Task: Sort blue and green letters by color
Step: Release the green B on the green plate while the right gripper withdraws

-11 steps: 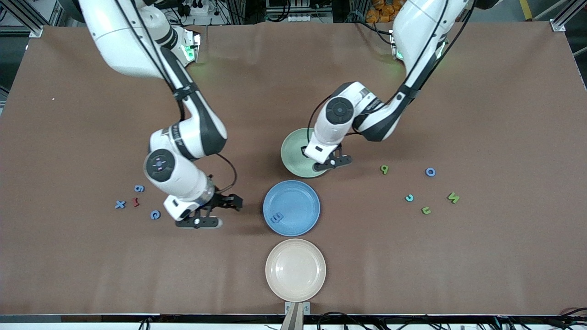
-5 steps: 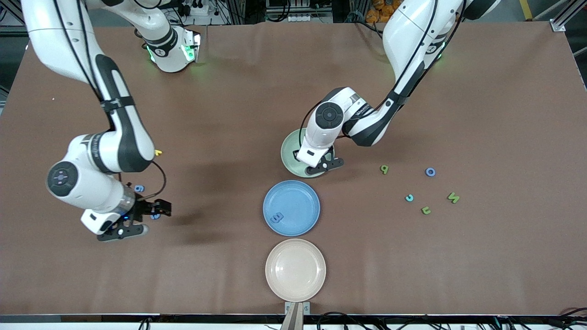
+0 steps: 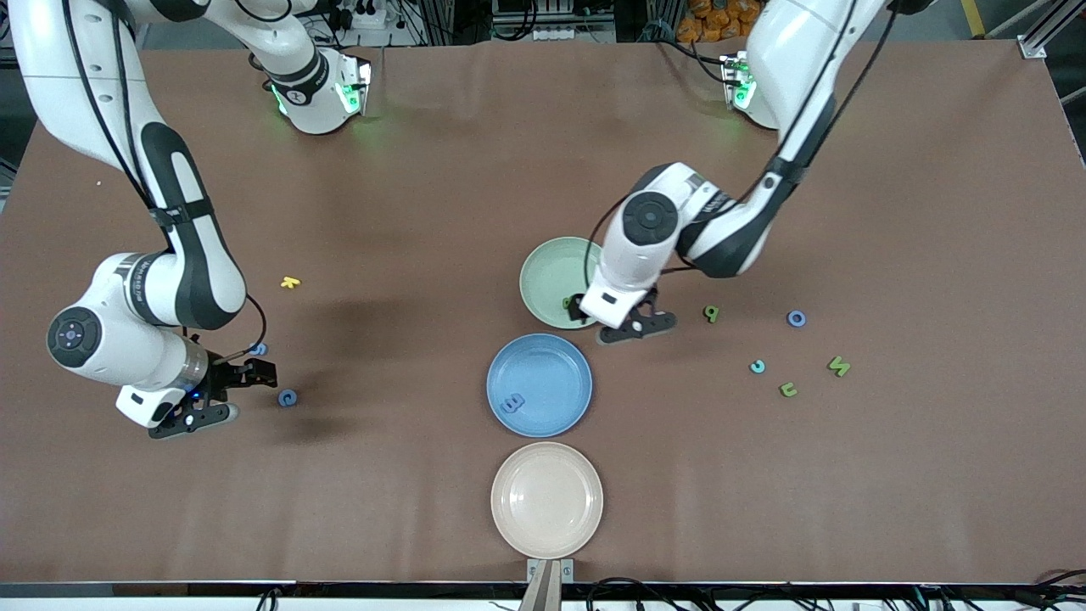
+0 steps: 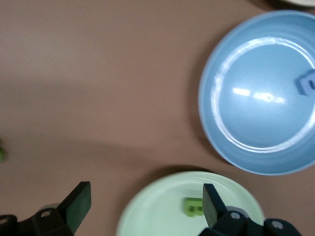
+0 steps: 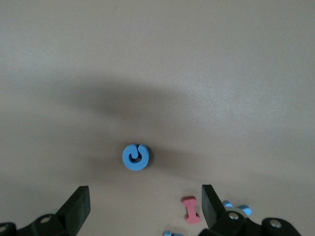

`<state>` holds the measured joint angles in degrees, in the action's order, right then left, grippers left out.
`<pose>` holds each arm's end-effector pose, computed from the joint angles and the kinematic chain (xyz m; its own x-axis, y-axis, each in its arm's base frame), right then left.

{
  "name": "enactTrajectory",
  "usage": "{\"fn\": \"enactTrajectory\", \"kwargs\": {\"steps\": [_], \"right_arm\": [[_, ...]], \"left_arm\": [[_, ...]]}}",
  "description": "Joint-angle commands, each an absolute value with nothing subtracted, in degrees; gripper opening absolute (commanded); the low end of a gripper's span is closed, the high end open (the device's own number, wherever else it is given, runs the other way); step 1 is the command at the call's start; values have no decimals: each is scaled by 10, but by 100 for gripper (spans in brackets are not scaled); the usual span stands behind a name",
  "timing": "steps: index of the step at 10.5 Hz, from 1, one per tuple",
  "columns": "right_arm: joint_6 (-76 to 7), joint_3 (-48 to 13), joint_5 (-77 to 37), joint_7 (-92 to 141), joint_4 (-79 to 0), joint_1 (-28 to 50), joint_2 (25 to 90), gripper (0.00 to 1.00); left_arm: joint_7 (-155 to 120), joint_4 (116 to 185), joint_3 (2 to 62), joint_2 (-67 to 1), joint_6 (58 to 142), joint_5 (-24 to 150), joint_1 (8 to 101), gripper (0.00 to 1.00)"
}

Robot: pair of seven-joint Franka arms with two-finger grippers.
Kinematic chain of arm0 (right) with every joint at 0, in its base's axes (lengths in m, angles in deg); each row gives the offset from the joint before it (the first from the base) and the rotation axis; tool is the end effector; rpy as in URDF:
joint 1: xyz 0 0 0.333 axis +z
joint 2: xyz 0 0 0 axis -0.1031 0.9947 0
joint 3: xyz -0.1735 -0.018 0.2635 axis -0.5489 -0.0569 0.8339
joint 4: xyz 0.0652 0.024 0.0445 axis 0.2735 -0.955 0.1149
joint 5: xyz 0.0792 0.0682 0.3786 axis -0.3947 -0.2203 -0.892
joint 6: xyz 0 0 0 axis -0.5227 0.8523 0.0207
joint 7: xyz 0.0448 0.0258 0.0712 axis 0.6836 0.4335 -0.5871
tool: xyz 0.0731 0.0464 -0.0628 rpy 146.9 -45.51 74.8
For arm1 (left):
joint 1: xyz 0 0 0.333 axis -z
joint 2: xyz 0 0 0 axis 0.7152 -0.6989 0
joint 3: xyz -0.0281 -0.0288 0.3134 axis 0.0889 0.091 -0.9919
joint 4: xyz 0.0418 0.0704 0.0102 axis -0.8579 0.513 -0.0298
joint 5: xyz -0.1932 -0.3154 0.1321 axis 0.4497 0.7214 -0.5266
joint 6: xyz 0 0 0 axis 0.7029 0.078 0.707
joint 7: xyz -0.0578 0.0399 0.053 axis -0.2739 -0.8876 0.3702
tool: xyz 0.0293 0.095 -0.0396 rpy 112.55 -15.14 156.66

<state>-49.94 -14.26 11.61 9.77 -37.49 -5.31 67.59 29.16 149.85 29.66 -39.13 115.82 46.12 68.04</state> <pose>0.6790 -0.0142 0.2548 0.9662 0.2568 0.0214 0.2575 -0.9650 -0.0498 0.5416 -0.4021 0.2791 0.9781 0.2080 0.0051 0.2072 -0.9759 0.0681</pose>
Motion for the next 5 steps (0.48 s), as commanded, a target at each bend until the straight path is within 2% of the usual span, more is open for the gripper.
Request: {"fn": "enactTrajectory", "kwargs": {"steps": [1, 5], "right_arm": [[-594, -136, 122, 94, -408, -57, 705, 100], [-649, -136, 116, 101, -446, -50, 711, 100]], "left_arm": [[139, 1514, 299, -345, 1095, 449, 618, 100], [43, 1558, 299, -339, 1083, 418, 586, 100]]}}
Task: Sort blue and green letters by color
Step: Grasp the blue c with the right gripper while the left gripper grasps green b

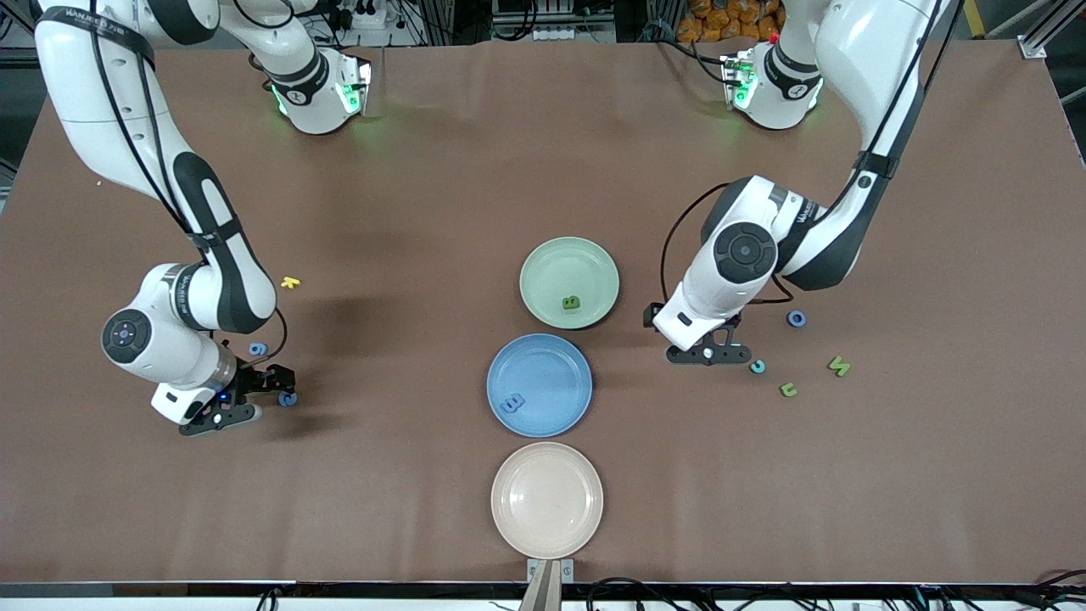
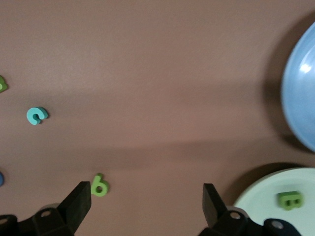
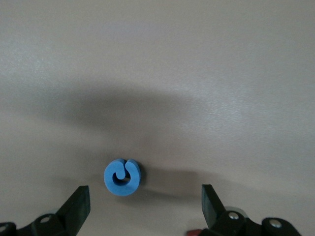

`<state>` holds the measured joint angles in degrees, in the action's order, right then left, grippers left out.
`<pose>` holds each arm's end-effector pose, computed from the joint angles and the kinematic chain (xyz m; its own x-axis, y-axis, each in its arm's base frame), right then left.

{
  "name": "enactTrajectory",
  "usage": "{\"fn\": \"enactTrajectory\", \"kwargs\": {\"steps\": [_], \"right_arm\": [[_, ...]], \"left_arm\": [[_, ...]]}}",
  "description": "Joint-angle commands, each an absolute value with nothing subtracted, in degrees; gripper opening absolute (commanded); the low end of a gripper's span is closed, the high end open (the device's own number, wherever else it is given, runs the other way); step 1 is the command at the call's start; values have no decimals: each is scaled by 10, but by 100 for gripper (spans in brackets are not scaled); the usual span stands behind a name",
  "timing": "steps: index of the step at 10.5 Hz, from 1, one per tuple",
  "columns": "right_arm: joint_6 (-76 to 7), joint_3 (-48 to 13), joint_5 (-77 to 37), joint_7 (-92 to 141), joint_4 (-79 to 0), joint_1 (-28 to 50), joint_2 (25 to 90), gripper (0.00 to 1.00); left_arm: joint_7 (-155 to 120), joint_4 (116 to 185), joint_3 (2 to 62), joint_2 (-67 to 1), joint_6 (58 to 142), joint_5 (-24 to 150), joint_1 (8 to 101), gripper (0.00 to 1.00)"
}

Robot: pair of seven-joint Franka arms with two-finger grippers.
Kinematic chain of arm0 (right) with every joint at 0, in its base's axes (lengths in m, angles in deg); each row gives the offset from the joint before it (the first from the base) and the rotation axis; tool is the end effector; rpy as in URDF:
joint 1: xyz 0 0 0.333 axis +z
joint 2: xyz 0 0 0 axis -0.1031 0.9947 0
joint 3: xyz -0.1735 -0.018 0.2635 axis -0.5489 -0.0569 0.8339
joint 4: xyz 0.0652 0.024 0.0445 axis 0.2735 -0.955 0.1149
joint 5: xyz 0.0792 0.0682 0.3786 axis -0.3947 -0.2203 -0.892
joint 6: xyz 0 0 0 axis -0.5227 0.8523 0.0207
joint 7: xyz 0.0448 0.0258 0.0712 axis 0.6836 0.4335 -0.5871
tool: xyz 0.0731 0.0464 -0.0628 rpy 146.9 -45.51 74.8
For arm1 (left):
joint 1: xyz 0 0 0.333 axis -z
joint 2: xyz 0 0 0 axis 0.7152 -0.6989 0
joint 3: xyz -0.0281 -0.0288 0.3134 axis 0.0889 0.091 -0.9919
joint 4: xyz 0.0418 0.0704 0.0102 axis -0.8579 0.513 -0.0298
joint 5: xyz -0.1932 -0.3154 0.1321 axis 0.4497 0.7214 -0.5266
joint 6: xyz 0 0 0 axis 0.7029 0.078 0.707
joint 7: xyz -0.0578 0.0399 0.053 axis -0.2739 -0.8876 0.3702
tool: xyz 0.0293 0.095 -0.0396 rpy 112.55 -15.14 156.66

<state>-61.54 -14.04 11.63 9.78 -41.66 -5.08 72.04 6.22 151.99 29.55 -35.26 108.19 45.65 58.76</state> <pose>0.6684 -0.0123 0.1901 0.9651 0.2533 0.0667 0.2552 -0.9666 -0.0218 0.5805 -0.2989 0.2944 0.9981 -0.0391 -0.0473 -0.0399 -0.9991 -0.0155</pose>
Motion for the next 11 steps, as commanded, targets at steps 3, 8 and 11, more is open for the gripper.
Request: {"fn": "enactTrajectory", "kwargs": {"steps": [3, 8, 11], "right_arm": [[-672, -136, 116, 101, -461, -46, 714, 100], [-687, -136, 115, 120, -462, -28, 717, 83], [-691, -136, 119, 121, -461, -24, 723, 69]], "left_arm": [[-4, 1593, 306, -335, 1106, 384, 547, 100], [-86, 1711, 345, -313, 1226, 385, 449, 100], [-86, 1749, 356, -310, 1264, 385, 450, 90]]}}
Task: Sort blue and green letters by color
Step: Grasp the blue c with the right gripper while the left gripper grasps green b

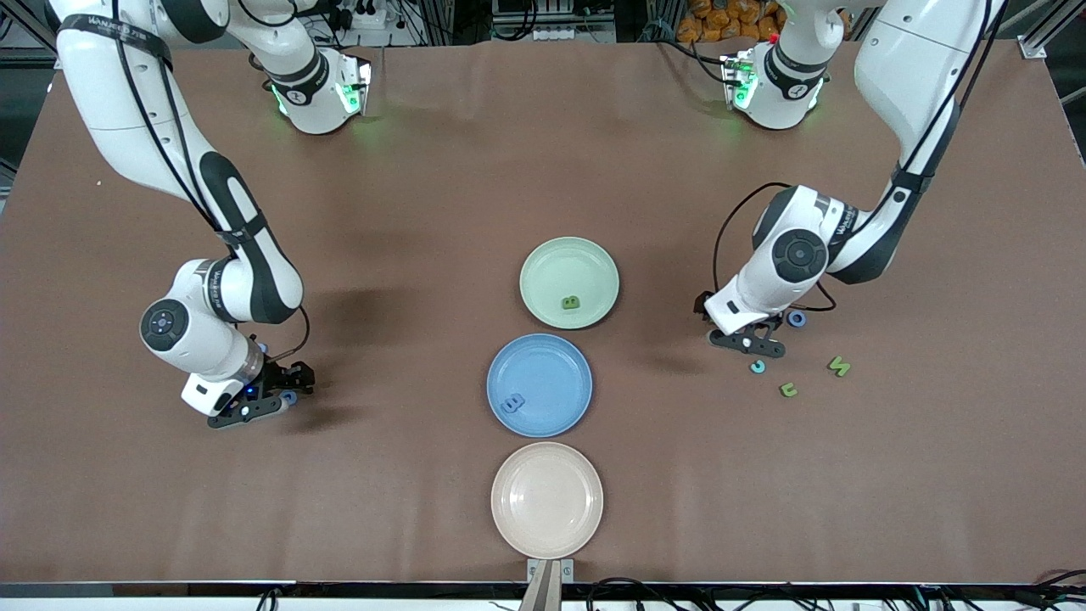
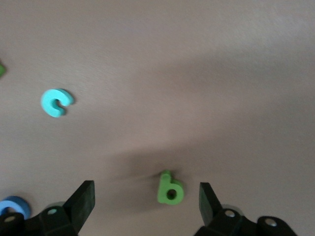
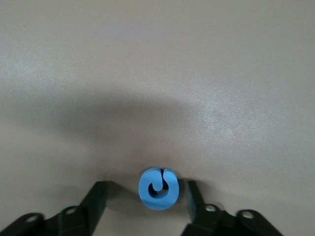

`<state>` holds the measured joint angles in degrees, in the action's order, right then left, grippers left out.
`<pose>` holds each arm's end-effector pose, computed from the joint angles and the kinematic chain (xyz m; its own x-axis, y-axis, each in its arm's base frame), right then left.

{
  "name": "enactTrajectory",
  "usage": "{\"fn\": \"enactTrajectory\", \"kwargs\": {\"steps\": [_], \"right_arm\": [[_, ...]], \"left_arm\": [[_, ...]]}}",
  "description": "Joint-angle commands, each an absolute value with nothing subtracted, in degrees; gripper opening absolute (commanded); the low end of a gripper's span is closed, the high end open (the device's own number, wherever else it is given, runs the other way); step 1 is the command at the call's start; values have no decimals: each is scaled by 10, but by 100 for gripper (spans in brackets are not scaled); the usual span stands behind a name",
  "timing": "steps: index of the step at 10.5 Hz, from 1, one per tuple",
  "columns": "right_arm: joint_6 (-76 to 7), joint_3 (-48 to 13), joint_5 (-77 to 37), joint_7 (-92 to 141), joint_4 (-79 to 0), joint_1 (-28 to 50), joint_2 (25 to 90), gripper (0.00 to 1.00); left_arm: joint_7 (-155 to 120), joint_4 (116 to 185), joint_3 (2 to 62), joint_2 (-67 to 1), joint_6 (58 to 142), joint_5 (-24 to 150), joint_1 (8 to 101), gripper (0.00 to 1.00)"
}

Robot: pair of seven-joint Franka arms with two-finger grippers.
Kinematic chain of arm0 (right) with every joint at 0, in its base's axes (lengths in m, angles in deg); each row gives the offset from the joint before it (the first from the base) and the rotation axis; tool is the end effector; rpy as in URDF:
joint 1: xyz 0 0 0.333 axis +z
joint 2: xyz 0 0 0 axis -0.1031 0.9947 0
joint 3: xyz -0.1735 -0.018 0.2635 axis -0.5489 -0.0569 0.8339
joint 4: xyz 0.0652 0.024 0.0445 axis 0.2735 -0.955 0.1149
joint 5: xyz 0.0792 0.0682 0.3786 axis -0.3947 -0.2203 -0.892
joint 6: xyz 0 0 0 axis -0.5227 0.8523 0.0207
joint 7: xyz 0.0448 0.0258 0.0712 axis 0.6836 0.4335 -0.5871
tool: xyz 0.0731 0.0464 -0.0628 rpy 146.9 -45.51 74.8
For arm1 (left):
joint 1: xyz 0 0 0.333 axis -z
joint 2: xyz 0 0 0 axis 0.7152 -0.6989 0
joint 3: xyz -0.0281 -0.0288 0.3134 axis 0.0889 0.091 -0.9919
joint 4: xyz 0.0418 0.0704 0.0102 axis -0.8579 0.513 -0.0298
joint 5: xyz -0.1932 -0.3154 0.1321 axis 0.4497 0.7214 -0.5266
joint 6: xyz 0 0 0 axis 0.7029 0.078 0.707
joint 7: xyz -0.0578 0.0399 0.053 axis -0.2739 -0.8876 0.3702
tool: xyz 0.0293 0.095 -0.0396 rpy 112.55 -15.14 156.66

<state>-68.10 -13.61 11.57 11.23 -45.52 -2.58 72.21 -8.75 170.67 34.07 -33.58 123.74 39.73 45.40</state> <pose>0.6557 0.0191 0.1721 0.9569 0.2699 0.1074 0.2725 -0.9621 -0.0094 0.5432 -0.1997 0.2096 0.9659 -0.2531 -0.0541 -0.2540 -0.9672 -0.0089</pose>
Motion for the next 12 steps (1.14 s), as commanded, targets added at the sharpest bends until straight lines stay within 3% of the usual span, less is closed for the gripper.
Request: {"fn": "enactTrajectory", "kwargs": {"steps": [1, 2, 4, 7, 9, 12], "right_arm": [[-696, -136, 120, 121, -460, -24, 723, 68], [-697, -136, 121, 121, -460, -24, 723, 68], [-698, -136, 122, 121, -457, -24, 728, 58], [-698, -136, 123, 114, -457, -32, 727, 33], [-698, -137, 124, 114, -457, -34, 727, 25], [-691, -137, 124, 118, -450, -32, 724, 20]], "left_arm": [[-85, 1759, 364, -309, 1270, 385, 450, 88], [-86, 1762, 365, -310, 1273, 385, 450, 88], [-86, 1762, 366, -311, 1273, 385, 455, 73], [-87, 1775, 366, -317, 1301, 364, 451, 71], [-88, 1778, 366, -321, 1309, 362, 450, 70], [-88, 1780, 365, -329, 1318, 351, 438, 67]]}}
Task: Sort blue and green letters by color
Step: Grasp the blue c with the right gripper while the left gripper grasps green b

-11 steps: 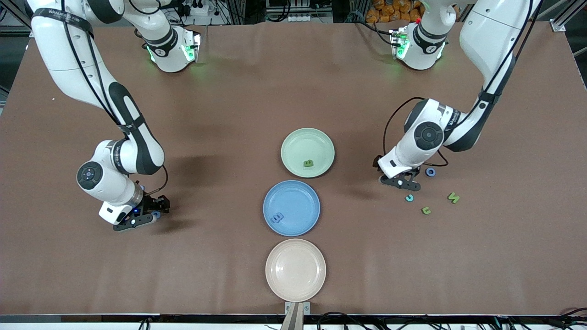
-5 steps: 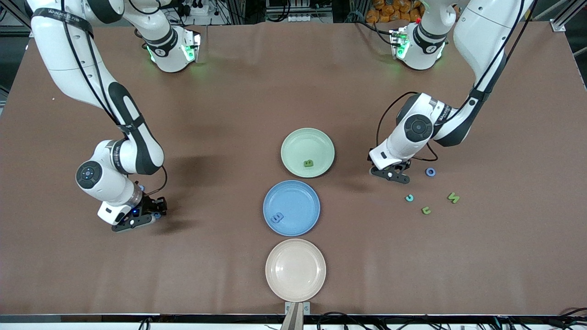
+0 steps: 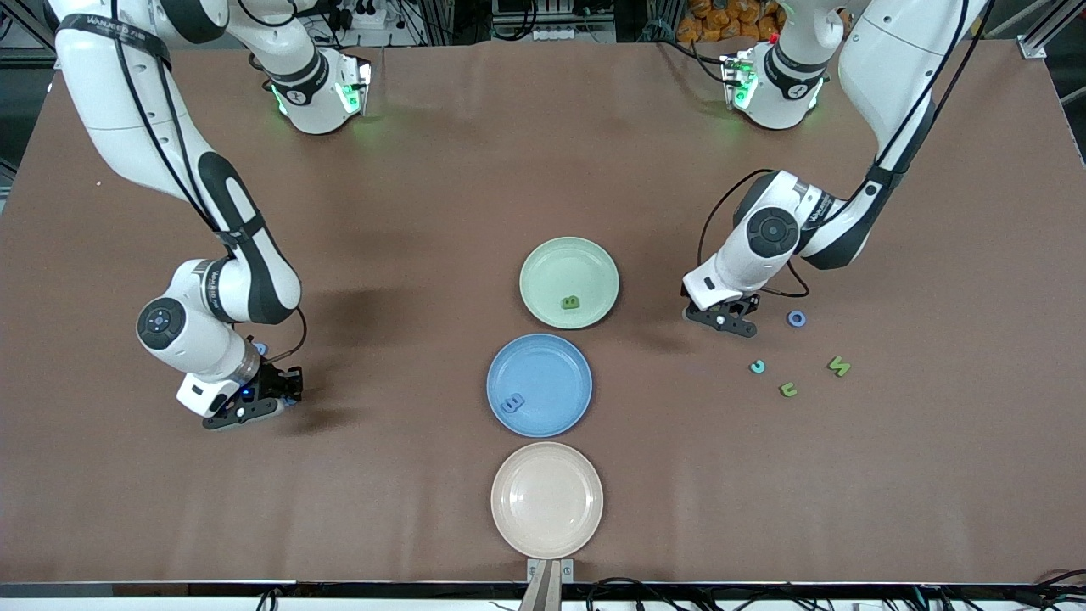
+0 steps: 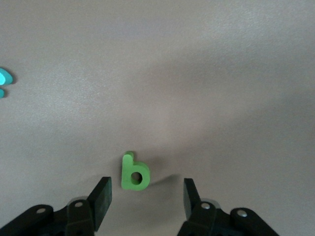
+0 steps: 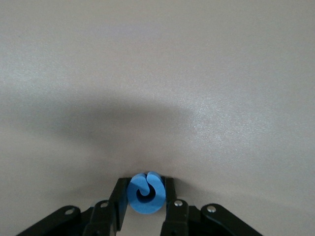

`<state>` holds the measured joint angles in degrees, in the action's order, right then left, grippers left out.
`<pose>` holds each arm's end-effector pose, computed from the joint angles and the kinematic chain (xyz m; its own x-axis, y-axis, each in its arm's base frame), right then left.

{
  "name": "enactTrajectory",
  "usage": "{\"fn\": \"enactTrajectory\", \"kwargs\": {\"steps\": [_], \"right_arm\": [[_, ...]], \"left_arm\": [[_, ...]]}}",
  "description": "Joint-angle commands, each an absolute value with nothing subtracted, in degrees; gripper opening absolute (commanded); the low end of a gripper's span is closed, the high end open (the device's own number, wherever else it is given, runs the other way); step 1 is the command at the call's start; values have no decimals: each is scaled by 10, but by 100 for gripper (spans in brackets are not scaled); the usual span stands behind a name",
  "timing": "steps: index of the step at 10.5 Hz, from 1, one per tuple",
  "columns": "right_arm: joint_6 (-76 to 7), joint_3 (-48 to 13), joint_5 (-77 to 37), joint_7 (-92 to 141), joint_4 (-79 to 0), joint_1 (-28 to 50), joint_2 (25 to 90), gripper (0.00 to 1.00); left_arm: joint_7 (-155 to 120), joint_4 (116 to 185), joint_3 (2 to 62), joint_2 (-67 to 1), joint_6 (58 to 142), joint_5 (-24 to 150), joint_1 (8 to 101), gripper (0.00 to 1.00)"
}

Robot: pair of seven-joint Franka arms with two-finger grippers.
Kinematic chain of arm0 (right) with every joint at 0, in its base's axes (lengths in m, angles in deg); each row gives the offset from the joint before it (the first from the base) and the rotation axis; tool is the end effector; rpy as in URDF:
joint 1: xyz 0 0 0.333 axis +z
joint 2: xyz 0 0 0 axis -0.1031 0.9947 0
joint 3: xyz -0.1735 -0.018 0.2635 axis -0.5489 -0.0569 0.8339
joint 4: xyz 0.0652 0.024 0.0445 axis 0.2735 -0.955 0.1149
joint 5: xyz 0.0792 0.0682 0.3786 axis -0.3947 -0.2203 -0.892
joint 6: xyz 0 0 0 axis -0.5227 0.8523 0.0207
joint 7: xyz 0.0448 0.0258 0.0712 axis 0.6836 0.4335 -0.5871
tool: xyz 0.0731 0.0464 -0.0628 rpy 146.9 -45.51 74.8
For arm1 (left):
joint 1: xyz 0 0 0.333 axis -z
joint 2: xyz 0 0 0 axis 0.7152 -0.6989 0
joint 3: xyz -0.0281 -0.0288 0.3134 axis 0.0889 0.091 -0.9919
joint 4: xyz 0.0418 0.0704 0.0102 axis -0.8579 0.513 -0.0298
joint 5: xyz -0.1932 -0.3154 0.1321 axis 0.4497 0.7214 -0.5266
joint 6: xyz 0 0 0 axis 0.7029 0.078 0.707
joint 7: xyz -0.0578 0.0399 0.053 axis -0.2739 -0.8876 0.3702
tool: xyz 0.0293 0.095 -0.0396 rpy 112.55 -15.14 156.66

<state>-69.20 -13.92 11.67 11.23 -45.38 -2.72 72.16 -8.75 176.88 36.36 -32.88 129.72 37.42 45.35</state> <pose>0.6587 0.0141 0.1756 0.9558 0.2648 0.1277 0.2668 -0.9638 0.0017 0.5052 -0.2186 0.1900 0.9415 -0.3350 -0.0371 -0.3350 -0.9422 0.0058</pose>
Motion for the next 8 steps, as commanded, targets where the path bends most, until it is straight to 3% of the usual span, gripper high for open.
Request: {"fn": "enactTrajectory", "kwargs": {"steps": [1, 2, 3, 6, 8], "right_arm": [[-689, -137, 124, 118, -446, -28, 720, 20], [-684, -139, 123, 121, -445, -24, 716, 19], [-680, -139, 123, 124, -445, -15, 712, 10], [-679, -139, 114, 212, -432, 24, 705, 10], [-660, -139, 113, 296, -399, 66, 706, 10]], "left_arm": [[-88, 1780, 365, -336, 1325, 338, 427, 67], [-88, 1779, 366, -339, 1328, 328, 421, 66], [-87, 1777, 366, -343, 1328, 329, 421, 65], [-79, 1776, 366, -346, 1328, 329, 424, 63], [-76, 1776, 366, -350, 1328, 329, 428, 51]]}}
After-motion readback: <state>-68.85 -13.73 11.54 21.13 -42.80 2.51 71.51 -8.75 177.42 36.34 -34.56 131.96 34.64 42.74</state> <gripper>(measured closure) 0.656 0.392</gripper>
